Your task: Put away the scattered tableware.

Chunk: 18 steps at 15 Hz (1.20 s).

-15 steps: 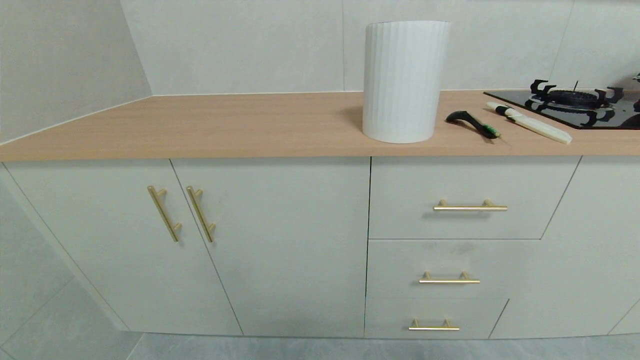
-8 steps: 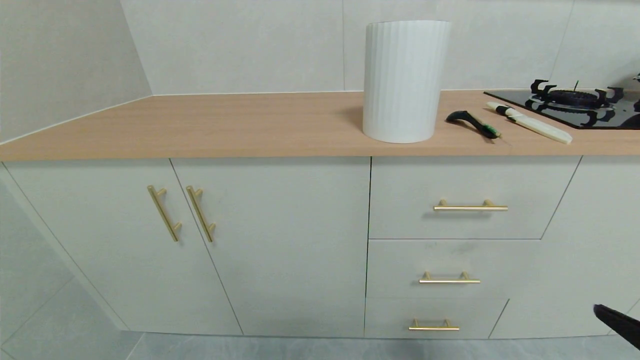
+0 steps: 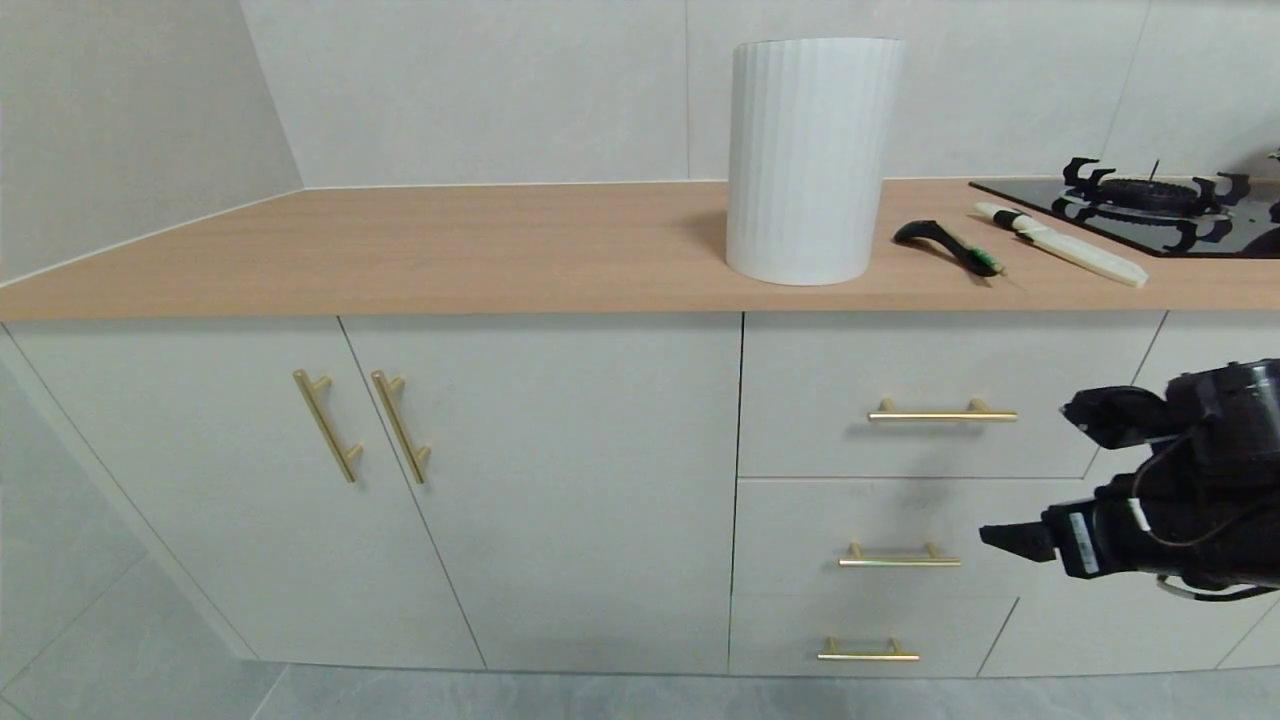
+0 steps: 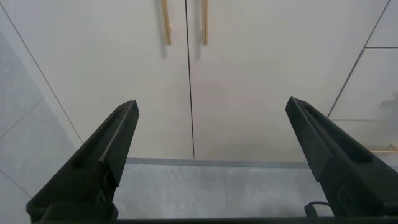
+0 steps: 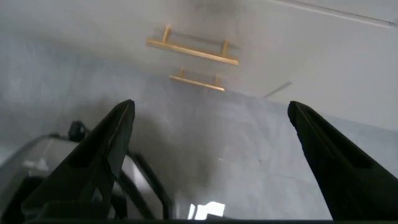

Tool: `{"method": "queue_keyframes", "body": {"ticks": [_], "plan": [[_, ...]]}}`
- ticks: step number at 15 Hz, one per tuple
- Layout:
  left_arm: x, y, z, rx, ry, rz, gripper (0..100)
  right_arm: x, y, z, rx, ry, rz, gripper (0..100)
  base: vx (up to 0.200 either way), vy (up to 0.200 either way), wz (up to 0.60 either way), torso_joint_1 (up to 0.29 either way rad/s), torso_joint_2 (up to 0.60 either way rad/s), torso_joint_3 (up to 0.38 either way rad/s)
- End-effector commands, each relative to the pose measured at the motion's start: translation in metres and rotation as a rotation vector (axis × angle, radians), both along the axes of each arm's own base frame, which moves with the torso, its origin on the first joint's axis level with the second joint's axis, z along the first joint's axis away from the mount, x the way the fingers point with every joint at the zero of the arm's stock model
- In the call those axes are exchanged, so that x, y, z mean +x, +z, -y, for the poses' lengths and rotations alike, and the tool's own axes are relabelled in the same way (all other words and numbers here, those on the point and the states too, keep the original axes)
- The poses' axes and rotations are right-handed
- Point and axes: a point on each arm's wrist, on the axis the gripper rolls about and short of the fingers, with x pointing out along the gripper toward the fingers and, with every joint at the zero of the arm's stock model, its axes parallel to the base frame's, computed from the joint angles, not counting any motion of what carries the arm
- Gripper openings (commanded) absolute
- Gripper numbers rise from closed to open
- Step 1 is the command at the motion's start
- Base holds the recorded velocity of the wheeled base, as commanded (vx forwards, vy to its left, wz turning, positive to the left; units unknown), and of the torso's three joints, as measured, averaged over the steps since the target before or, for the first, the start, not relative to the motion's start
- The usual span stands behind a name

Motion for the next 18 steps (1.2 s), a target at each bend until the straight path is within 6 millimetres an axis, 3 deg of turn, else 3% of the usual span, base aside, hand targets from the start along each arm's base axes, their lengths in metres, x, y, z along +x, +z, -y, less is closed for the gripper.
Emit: {"method": "queue_keyframes", "body": {"ticks": [1, 3, 4, 6, 7, 10, 18], "plan": [[0.0, 0.0, 0.0, 0.0, 0.001, 0.0, 100, 0.033, -0.058, -0.014, 0.022, -0.028, -0.123, 100, 0.0, 0.0, 0.0, 0.0, 0.0, 0.0], [0.0, 0.0, 0.0, 0.0, 0.001, 0.0, 100, 0.041, -0.073, -0.017, 0.022, -0.054, -0.104, 100, 0.0, 0.0, 0.0, 0.0, 0.0, 0.0], [0.0, 0.0, 0.0, 0.0, 0.001, 0.0, 100, 0.048, -0.094, -0.021, -0.003, -0.079, -0.087, 100, 0.0, 0.0, 0.0, 0.0, 0.0, 0.0], [0.0, 0.0, 0.0, 0.0, 0.001, 0.0, 100, 0.054, -0.114, -0.023, -0.009, -0.098, -0.048, 100, 0.0, 0.0, 0.0, 0.0, 0.0, 0.0], [0.0, 0.0, 0.0, 0.0, 0.001, 0.0, 100, 0.054, -0.117, -0.023, -0.007, -0.098, -0.038, 100, 0.0, 0.0, 0.0, 0.0, 0.0, 0.0], [0.0, 0.0, 0.0, 0.0, 0.001, 0.0, 100, 0.065, -0.148, -0.025, -0.004, -0.147, 0.096, 100, 0.0, 0.0, 0.0, 0.0, 0.0, 0.0], [0.0, 0.0, 0.0, 0.0, 0.001, 0.0, 100, 0.079, -0.172, -0.027, -0.022, -0.197, 0.165, 100, 0.0, 0.0, 0.0, 0.0, 0.0, 0.0]]}}
